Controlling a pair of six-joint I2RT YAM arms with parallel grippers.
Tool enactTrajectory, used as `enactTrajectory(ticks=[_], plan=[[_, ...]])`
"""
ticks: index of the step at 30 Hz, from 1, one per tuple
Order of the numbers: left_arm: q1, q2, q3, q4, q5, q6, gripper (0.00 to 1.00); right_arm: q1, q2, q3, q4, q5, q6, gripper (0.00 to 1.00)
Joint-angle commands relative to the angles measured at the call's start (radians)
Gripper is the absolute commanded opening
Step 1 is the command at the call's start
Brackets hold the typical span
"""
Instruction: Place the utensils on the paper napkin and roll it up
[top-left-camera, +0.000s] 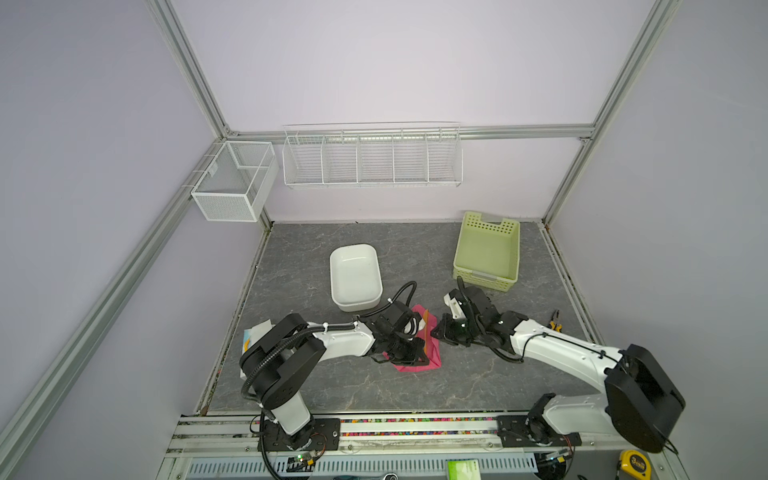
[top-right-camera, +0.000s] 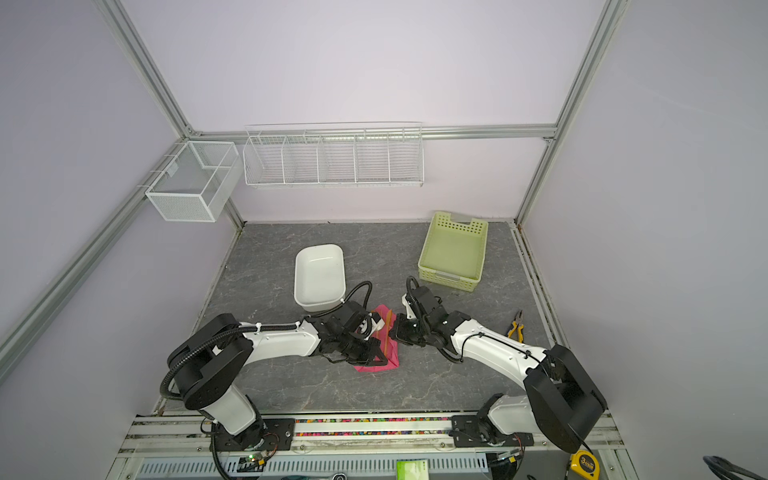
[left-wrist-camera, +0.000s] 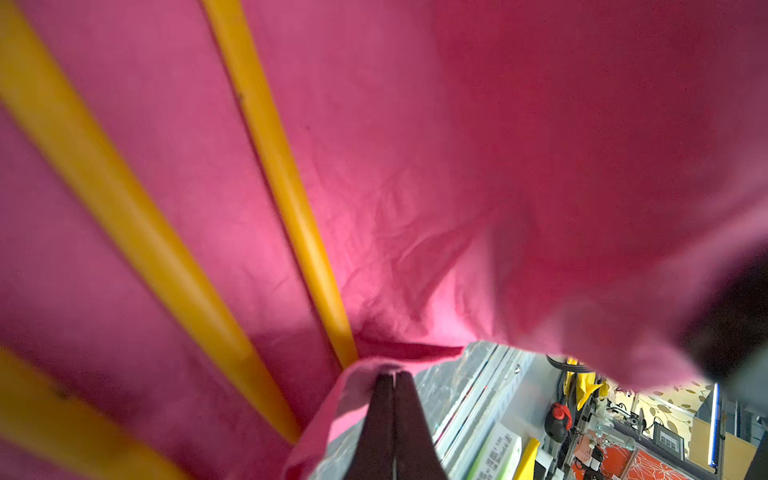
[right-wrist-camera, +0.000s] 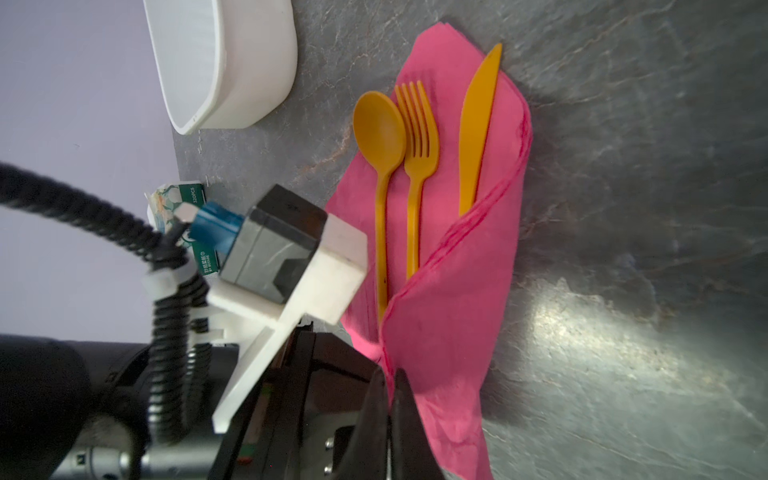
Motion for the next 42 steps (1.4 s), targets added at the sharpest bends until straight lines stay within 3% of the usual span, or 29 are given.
enactTrajectory(ticks=[1,14,26,33,42], plan=[[-0.012,0.027,0.039,-0.022,-0.021,0.015,0.0,-0.01,-0.034,-0.021,-0.012,0.015,0.009,0.07],[-0.022,0.075,0.081,-0.13,-0.075,0.056,0.0,-0.009,-0.027,-0.025,0.063,-0.033,0.05,0.07],[-0.023,0.094,0.075,-0.124,-0.079,0.059,0.0,0.015,0.021,-0.048,0.213,-0.086,0.146,0.07],[-0.022,0.03,0.084,-0.155,-0.105,0.062,0.0,0.014,0.016,-0.052,0.162,-0.054,0.116,0.07],[-0.021,-0.057,0.143,-0.336,-0.189,0.142,0.0,0.005,0.021,-0.053,0.132,-0.04,0.096,0.07]])
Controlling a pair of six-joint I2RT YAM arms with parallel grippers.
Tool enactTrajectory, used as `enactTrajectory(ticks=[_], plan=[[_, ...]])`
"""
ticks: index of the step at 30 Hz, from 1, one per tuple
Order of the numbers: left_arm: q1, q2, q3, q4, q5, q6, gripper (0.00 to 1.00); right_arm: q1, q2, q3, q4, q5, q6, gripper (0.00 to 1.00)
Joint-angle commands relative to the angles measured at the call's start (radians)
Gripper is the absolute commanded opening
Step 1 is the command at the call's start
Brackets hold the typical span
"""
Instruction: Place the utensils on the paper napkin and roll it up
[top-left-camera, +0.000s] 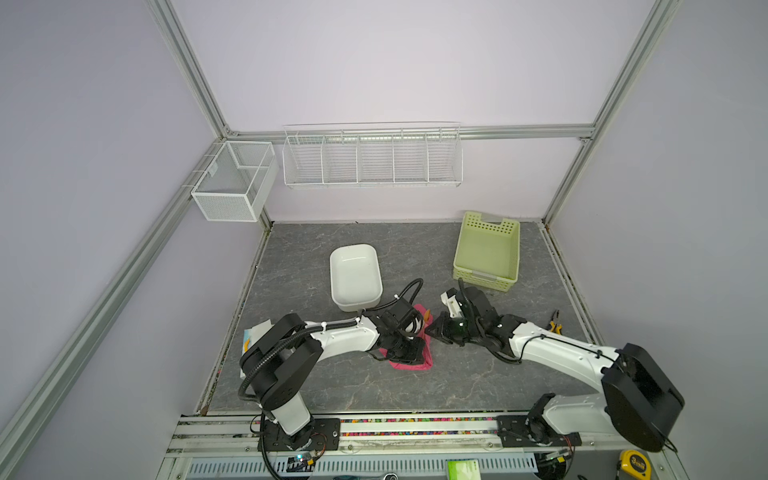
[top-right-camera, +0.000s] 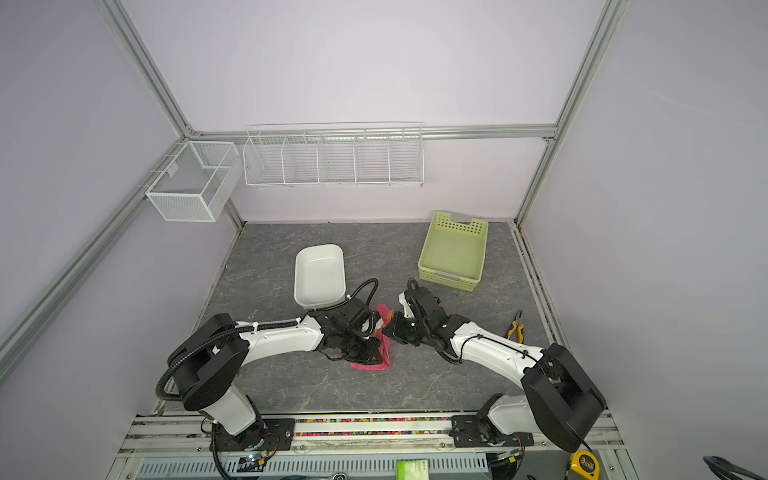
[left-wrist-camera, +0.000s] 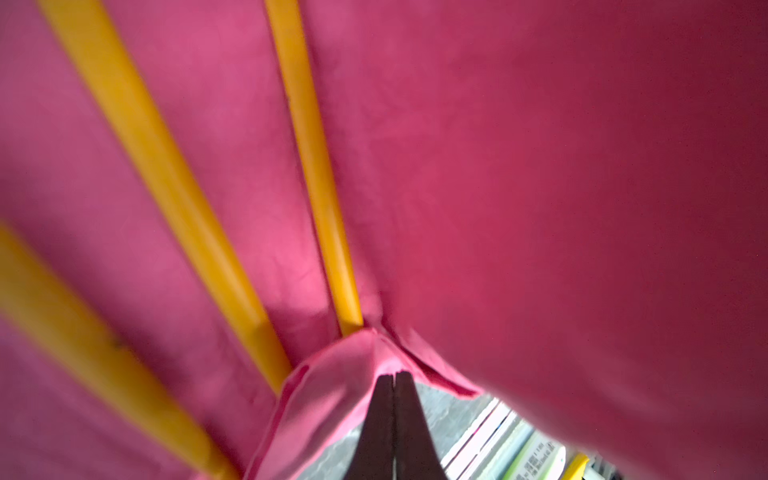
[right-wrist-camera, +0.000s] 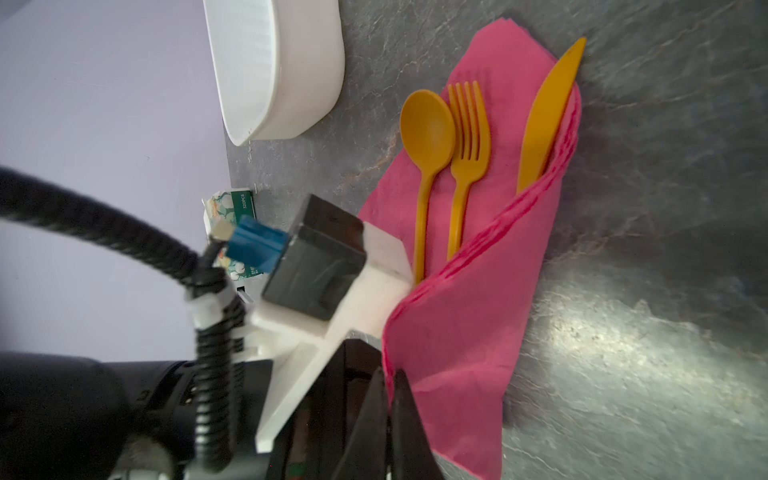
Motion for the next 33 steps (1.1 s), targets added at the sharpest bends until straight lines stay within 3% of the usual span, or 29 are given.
enactTrajectory(ticks=[1,9,33], plan=[[-0.002,-0.041,0.036,-0.109,-0.062,0.059,0.0,-0.005,0.008,-0.017,-0.025,0.012,0.004,0.07],[0.001,-0.045,0.035,-0.195,-0.149,0.107,0.0,-0.009,0.023,-0.007,-0.021,0.005,0.003,0.07],[0.029,-0.033,-0.077,-0.018,-0.099,0.053,0.0,0.081,0.144,0.067,0.085,-0.041,0.067,0.07]])
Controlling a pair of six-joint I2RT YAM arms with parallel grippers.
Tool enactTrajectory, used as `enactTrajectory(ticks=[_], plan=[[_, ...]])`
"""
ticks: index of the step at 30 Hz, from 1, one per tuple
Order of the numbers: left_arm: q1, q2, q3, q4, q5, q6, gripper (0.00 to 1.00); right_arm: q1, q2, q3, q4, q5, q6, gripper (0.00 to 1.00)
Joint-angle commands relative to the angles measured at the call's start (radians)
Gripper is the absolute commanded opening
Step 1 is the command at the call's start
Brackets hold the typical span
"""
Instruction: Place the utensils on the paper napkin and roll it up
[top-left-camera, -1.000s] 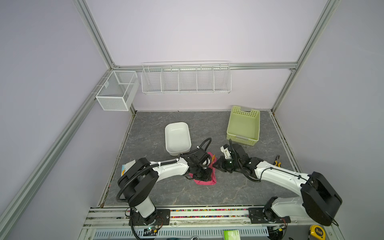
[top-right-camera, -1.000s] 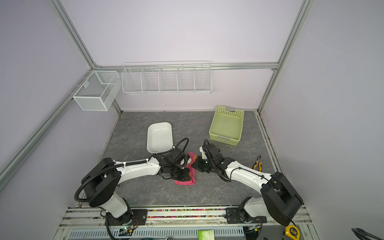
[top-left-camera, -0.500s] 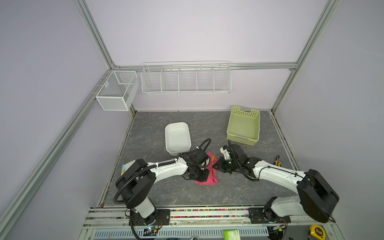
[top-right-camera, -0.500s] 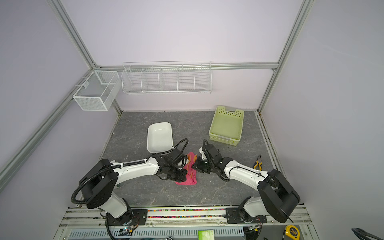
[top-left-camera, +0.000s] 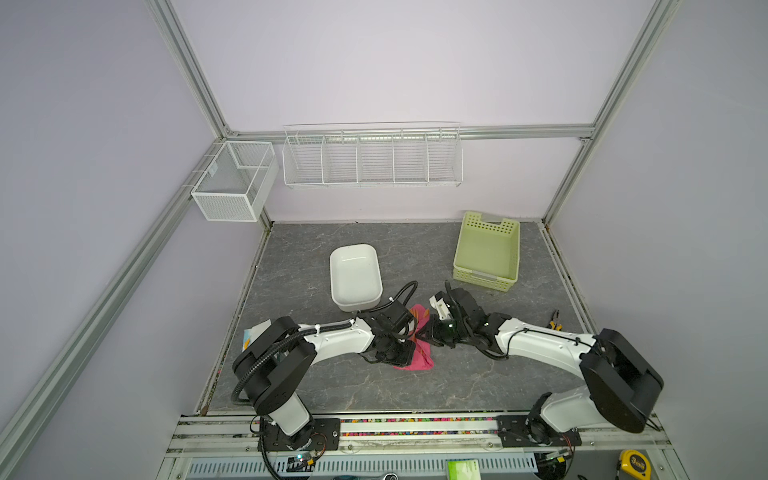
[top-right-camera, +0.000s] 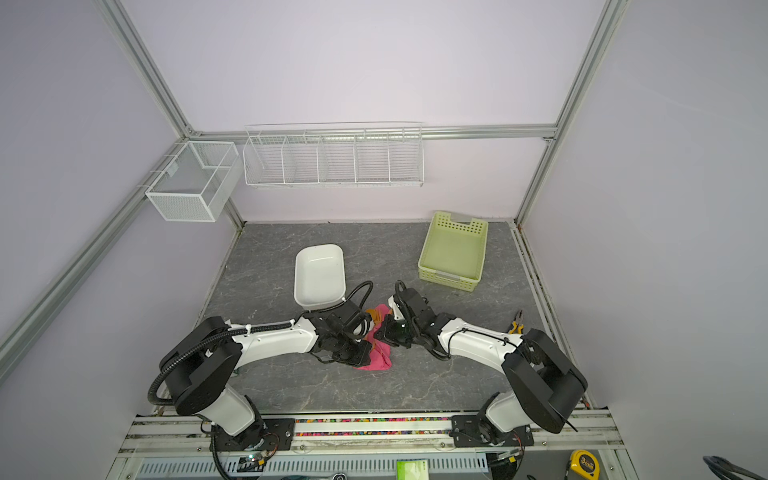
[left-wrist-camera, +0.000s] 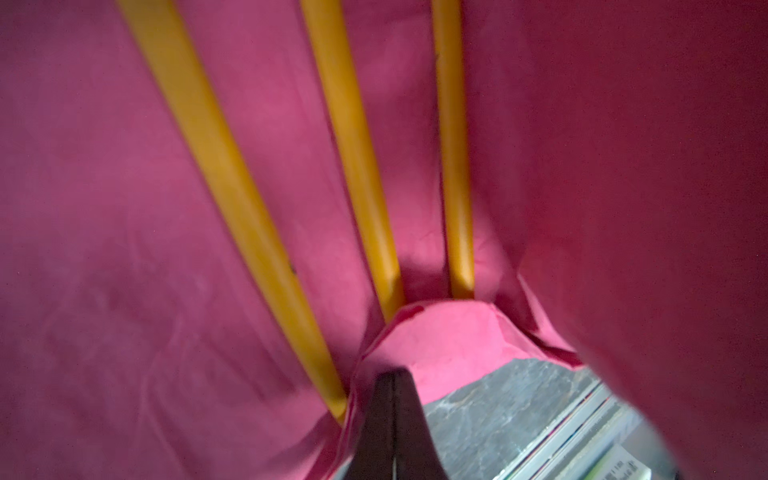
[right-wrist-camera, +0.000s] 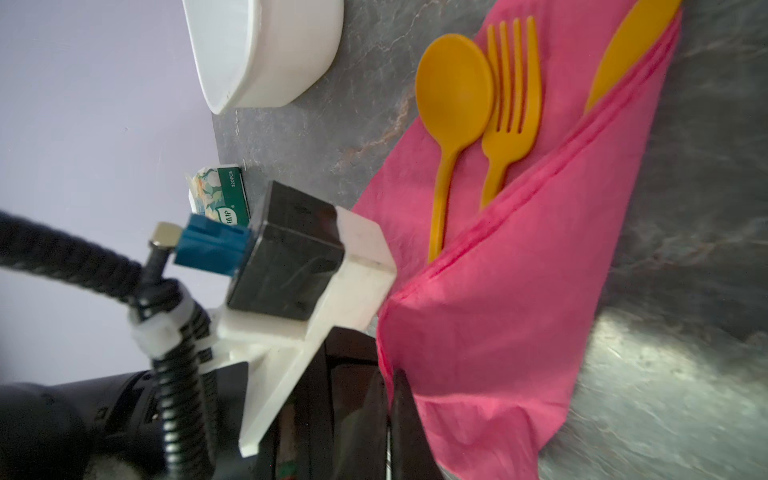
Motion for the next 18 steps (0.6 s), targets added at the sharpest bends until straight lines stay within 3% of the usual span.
enactTrajectory(ticks=[1,18], plan=[[0.007,-0.008,-0.024,0.041,0.01,-0.016,0.0,0.022,0.026,0.022,0.041,-0.012,0.056,0.07],[0.025,-0.161,-0.109,0.025,-0.024,-0.074,0.0,0.072,0.141,0.044,0.112,-0.007,0.092,0.07]])
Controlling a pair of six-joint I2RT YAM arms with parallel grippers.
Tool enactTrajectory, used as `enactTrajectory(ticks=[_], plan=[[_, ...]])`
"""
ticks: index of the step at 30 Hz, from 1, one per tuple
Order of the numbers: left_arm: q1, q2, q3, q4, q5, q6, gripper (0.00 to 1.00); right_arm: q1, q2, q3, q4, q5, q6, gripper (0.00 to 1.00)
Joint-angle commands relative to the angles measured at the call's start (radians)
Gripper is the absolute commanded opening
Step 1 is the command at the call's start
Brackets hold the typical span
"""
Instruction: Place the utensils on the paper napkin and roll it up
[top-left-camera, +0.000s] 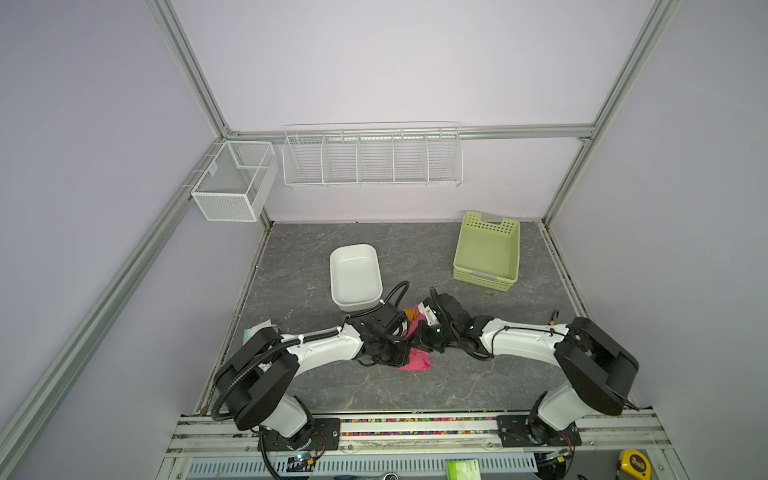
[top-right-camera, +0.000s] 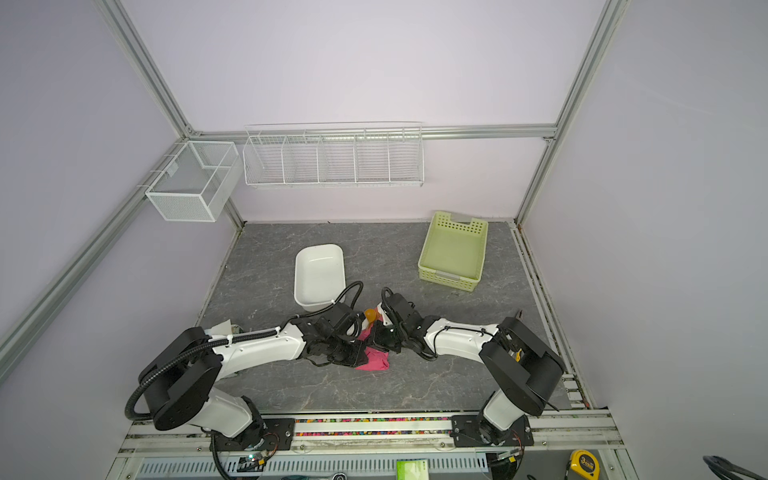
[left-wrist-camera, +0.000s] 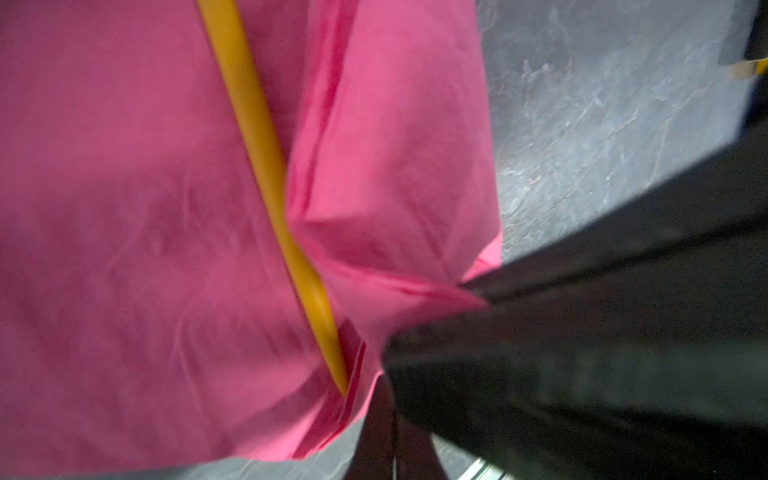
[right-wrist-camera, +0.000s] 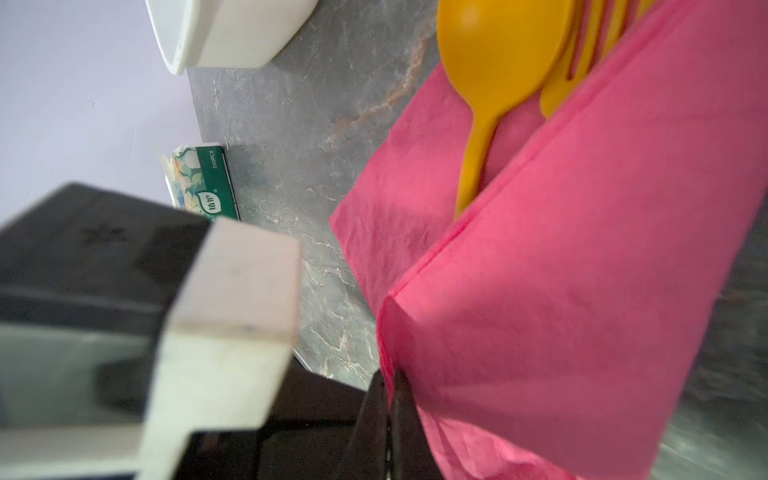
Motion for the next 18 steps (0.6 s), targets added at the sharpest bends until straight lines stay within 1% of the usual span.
enactTrajectory(ticks=[1,7,13,18], plan=[[0.009,-0.036,-0.027,-0.04,-0.031,-0.016,0.0,0.007,0.017,0.019,0.031,-0.006,0.048,0.07],[0.009,-0.066,-0.07,-0.052,-0.034,-0.023,0.0,0.007,0.037,0.031,0.04,-0.021,0.048,0.07],[0.009,0.0,-0.072,-0.013,0.005,-0.029,0.0,0.009,0.066,0.044,0.06,-0.043,0.05,0.07],[0.009,0.01,-0.08,0.011,0.007,-0.037,0.0,0.011,0.09,0.046,0.095,-0.063,0.066,0.07]])
